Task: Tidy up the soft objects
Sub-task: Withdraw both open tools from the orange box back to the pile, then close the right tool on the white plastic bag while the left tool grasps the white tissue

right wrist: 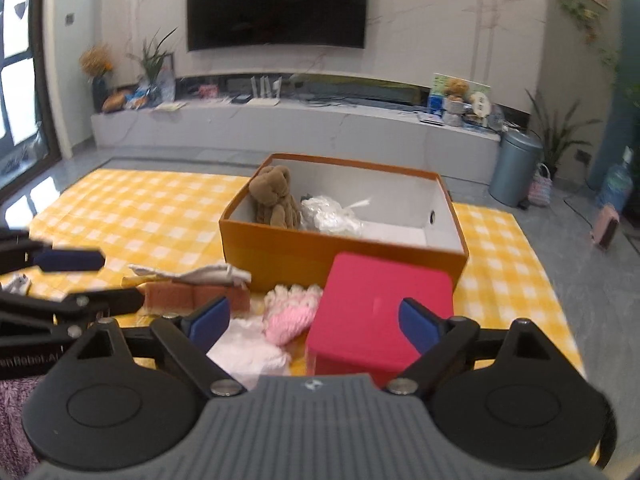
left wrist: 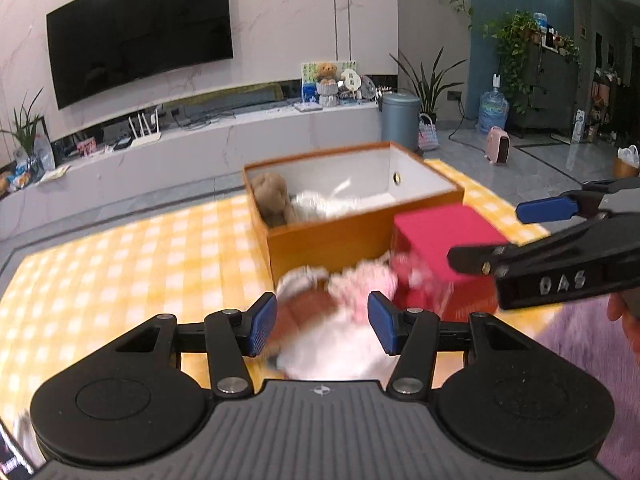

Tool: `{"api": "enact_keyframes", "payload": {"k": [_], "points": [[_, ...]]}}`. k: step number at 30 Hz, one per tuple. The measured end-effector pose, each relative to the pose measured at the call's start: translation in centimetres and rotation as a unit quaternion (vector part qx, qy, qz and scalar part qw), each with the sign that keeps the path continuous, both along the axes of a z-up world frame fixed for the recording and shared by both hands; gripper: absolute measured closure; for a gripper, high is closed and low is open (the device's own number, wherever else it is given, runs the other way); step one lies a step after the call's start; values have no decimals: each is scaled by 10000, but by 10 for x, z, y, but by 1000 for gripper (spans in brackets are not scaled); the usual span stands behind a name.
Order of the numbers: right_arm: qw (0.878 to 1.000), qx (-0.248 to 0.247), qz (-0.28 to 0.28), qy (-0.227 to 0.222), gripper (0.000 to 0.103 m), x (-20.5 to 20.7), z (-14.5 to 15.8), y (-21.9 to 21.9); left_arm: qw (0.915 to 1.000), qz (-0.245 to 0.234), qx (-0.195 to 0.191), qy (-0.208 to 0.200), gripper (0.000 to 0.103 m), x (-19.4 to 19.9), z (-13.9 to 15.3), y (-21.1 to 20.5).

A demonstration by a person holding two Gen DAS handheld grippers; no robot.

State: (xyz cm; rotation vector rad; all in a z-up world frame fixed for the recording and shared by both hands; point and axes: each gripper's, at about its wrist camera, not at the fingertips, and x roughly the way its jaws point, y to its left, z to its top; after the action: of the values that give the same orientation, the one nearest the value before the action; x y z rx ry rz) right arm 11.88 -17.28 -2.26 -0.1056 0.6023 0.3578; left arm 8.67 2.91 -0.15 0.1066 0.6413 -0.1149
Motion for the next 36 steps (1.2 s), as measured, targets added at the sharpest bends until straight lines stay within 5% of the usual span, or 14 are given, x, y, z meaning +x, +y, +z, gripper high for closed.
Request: {"api": "enact_keyframes", "payload": {"k": [9, 15, 31, 36], "points": [[9990, 258, -127, 346, 13, -34, -42, 2, 9986, 284, 45, 443, 40, -36, -43, 13], [9987, 217, -54, 463, 13, -38, -62, 11, 9994, 131, -121, 305, 40, -53, -53, 16], [9942, -101, 415, 988, 13, -15, -108, 50, 9920, 346, -871, 847, 40, -35, -85, 46], [9914, -356, 653, 1077, 8, -3, -123, 54, 9912, 288, -719, 1072, 40, -29, -96, 39]]}}
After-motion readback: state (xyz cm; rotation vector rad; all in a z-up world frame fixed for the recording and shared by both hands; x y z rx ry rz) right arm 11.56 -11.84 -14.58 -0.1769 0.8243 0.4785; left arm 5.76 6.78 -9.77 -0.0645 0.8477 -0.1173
